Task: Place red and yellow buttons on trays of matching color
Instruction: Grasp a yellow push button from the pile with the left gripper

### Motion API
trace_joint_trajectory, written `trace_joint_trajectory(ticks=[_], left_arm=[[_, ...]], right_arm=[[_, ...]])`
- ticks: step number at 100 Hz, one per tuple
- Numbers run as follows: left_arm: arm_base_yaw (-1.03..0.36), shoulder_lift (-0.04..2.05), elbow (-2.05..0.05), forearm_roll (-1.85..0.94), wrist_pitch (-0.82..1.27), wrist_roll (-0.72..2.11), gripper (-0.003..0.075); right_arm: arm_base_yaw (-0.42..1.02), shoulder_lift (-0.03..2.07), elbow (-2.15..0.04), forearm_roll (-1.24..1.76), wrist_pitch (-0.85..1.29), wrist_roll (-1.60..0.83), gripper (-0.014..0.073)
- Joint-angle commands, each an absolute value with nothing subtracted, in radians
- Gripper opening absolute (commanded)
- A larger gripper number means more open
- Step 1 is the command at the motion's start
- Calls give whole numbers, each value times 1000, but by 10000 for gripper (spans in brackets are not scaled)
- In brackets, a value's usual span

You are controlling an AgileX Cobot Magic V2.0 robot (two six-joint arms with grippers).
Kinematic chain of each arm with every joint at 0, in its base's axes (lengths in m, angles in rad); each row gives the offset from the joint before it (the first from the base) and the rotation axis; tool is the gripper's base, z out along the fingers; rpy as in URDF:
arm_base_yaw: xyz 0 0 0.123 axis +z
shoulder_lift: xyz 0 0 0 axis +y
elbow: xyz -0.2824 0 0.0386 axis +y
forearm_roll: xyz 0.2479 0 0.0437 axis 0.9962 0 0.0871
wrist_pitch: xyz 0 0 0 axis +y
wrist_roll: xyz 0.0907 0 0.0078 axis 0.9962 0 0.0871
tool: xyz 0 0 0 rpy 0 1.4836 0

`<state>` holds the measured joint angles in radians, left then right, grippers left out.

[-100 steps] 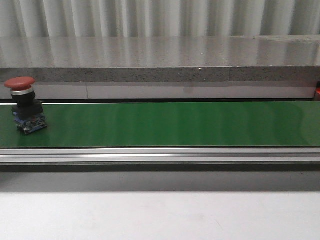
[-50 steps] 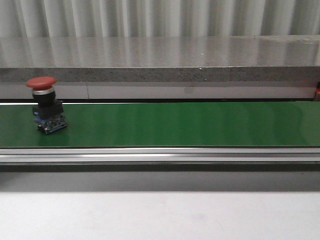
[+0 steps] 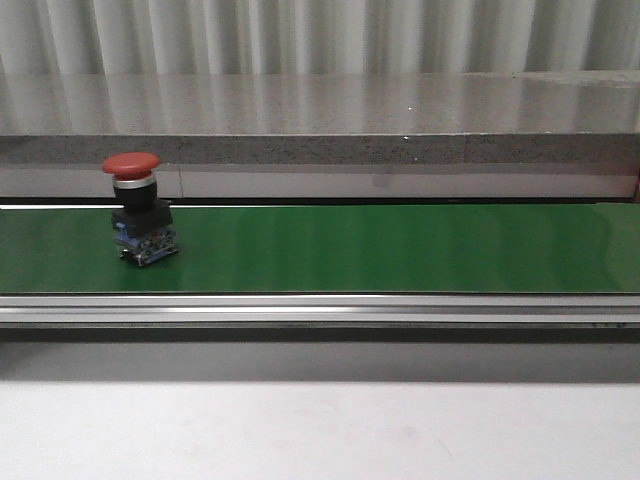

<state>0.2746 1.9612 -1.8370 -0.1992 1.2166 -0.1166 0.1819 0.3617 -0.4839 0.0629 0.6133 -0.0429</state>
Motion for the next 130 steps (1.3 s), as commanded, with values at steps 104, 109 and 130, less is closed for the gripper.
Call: trace_joint_trajectory(ticks=[104,109,130], left_arm=[[160,1620,-1353,-173,1056,-86,191],[160,1620,-1353,-173,1056,-86,201],[160,1620,-1353,-201,1043,-86,423]], right_arm=[[184,367,-510,59,544,-53,-67],[184,367,-510,59,544,-53,-67],[184,367,-510,59,544,-53,-67]])
